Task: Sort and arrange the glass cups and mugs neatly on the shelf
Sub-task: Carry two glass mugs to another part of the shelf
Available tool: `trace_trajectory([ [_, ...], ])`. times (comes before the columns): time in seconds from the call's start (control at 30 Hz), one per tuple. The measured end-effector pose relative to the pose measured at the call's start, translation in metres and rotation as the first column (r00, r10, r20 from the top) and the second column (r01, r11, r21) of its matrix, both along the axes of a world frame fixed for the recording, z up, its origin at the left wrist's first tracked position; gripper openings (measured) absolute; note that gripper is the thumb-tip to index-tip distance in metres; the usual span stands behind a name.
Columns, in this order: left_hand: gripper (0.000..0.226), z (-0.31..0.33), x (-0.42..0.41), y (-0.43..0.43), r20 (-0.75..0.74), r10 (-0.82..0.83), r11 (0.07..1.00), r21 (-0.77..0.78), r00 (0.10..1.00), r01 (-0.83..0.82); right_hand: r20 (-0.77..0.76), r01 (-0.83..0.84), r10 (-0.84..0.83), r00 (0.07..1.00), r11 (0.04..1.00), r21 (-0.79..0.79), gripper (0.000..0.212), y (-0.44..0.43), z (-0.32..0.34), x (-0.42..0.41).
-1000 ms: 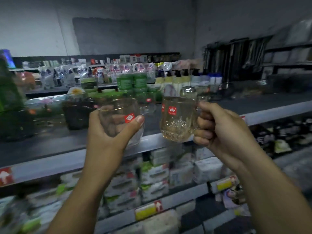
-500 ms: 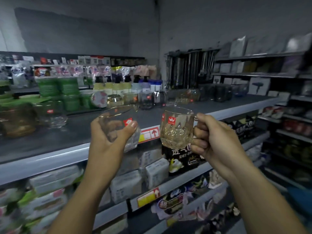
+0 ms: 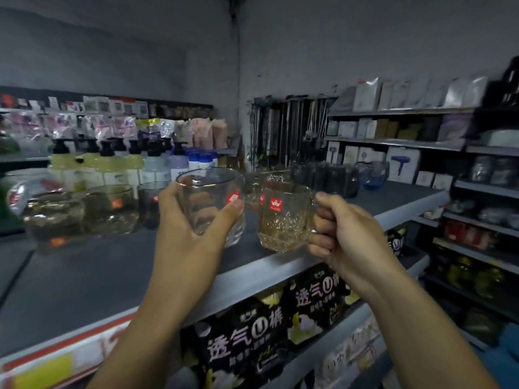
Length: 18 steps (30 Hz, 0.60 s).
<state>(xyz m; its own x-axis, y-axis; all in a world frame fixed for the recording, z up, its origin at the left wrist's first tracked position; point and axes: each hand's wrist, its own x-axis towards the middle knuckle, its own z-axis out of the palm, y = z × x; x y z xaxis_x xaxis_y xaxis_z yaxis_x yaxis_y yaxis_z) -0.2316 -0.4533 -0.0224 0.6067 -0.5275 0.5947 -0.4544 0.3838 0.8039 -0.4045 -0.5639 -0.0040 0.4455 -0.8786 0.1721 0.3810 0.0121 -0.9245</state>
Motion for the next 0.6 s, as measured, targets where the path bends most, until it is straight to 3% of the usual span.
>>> trace_trajectory([
  [0.33,0.066,-0.006,-0.024,-0.086,-0.006,0.125,0.988,0.096,0.992,-0.123,-0.124,-0.175,0.172,0.977,0.984,-0.012,0.041,-0.134,-0.005,0.014],
  [0.47,0.062,-0.013,-0.037,-0.107,0.028,0.226,0.961,0.157,0.974,-0.228,-0.18,-0.286,0.277,0.944,0.958,-0.023,0.04,-0.172,-0.007,0.019],
  [0.6,0.072,-0.009,-0.04,-0.125,0.078,0.352,0.905,0.227,0.933,-0.361,-0.203,-0.395,0.387,0.9,0.919,0.0,0.037,-0.201,-0.009,0.026],
])
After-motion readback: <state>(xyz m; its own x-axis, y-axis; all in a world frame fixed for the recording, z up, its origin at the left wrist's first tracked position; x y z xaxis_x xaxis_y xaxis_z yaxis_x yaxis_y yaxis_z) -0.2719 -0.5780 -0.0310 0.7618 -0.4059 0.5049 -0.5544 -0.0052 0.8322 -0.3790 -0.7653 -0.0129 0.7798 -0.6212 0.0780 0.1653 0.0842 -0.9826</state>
